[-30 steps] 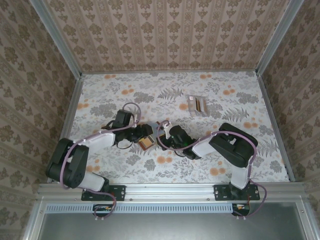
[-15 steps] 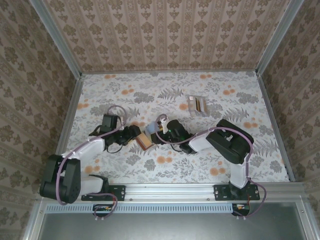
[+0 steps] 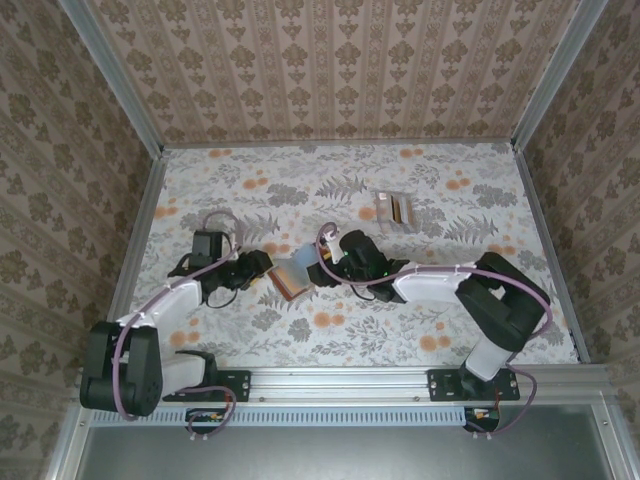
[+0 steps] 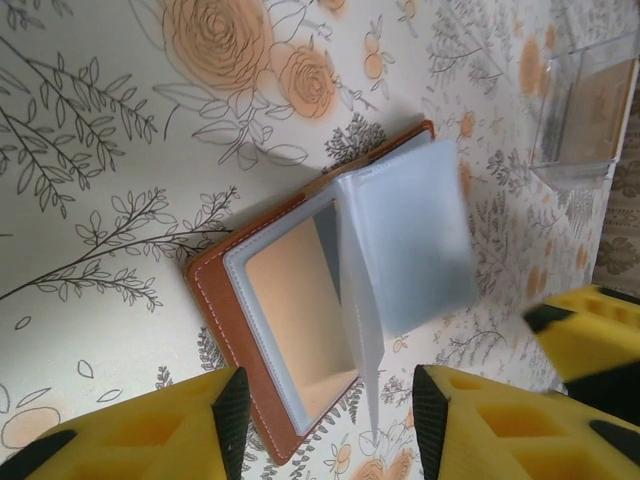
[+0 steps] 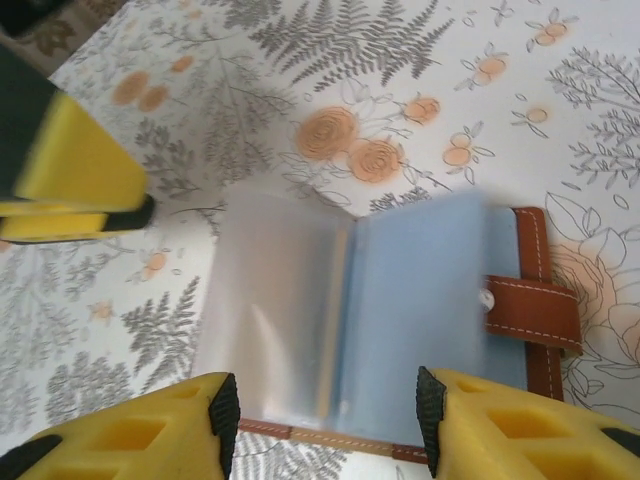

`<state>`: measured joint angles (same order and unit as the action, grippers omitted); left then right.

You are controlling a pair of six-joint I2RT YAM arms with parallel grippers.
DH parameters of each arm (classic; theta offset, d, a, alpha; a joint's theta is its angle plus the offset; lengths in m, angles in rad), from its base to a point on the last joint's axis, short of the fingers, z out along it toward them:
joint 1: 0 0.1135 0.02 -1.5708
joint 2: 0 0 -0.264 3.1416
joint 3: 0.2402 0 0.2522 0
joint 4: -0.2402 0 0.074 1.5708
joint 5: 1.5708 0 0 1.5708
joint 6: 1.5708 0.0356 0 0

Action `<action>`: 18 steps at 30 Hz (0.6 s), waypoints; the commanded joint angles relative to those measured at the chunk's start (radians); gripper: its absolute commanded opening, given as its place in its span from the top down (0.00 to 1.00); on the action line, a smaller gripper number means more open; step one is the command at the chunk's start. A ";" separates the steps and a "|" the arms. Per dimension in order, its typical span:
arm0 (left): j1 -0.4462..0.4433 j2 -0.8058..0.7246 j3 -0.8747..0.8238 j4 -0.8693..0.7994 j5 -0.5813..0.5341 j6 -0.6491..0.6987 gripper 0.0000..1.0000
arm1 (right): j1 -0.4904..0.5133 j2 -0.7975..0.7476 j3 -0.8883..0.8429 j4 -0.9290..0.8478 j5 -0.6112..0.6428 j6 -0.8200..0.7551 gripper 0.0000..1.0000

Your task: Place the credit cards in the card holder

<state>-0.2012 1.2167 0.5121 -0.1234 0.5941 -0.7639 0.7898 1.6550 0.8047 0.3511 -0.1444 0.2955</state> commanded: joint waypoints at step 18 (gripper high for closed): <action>0.094 0.007 0.036 -0.084 -0.035 0.015 0.70 | 0.052 0.371 0.440 -0.464 -0.192 0.066 0.83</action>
<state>-0.1196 1.2438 0.5438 -0.1795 0.5610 -0.7692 0.8230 1.9717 1.2034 -0.0086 -0.3252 0.3519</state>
